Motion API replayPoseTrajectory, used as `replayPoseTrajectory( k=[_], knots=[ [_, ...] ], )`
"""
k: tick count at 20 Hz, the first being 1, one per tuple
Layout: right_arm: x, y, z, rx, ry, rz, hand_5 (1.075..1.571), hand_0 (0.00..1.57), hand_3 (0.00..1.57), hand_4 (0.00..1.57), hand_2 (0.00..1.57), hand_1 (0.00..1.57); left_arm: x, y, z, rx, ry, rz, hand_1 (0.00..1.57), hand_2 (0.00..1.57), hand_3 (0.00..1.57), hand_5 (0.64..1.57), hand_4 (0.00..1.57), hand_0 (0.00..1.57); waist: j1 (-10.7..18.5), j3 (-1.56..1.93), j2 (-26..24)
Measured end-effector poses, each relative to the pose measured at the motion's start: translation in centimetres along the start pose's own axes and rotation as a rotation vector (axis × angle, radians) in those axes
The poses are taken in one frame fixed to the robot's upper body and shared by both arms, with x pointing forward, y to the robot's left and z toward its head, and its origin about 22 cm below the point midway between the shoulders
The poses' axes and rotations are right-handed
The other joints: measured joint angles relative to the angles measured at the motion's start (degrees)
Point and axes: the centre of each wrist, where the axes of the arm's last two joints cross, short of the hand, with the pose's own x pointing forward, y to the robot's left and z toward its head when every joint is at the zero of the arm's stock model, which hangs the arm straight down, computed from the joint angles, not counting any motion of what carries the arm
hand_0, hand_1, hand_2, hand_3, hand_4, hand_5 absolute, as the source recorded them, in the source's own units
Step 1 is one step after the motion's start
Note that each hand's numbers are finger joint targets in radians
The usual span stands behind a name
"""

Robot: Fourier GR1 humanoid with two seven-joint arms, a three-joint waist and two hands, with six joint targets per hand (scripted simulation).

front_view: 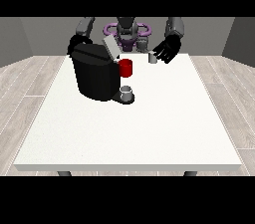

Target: Insert the coffee pod into the coffee machine and close the lid

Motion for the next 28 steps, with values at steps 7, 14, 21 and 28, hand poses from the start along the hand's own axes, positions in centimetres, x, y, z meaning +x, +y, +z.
replayPoseTrajectory(
  k=[7,14,21,28],
  knots=[
    [1.1,0.8,-0.3,0.028,-0.051,0.004,1.571,0.00,0.00,0.51,0.00,0.00,2.5,5.2,-1.5,0.086,-0.017,-0.013,1.25,1.29,1.24,1.571,0.51,1.25,-2.99,0.00,2.08],
    [3.3,1.6,-1.2,0.046,-0.080,0.018,1.571,0.00,0.00,0.55,0.00,0.00,5.1,8.1,-2.7,0.139,-0.017,0.019,1.26,1.32,1.26,1.571,0.49,1.26,-5.75,0.00,3.85],
    [3.8,1.2,-1.4,0.043,-0.120,0.032,1.571,0.00,0.00,0.52,0.00,0.00,7.5,10.6,-3.4,0.176,-0.050,-0.006,1.26,1.30,1.24,1.571,0.49,1.26,-7.12,0.01,6.37],
    [4.5,1.1,-1.8,0.031,-0.130,0.014,1.571,0.00,0.00,0.52,0.00,0.00,8.4,10.9,-3.8,0.174,-0.056,-0.014,1.28,1.31,1.22,1.571,0.50,1.28,-7.44,0.01,7.82]
  ],
)
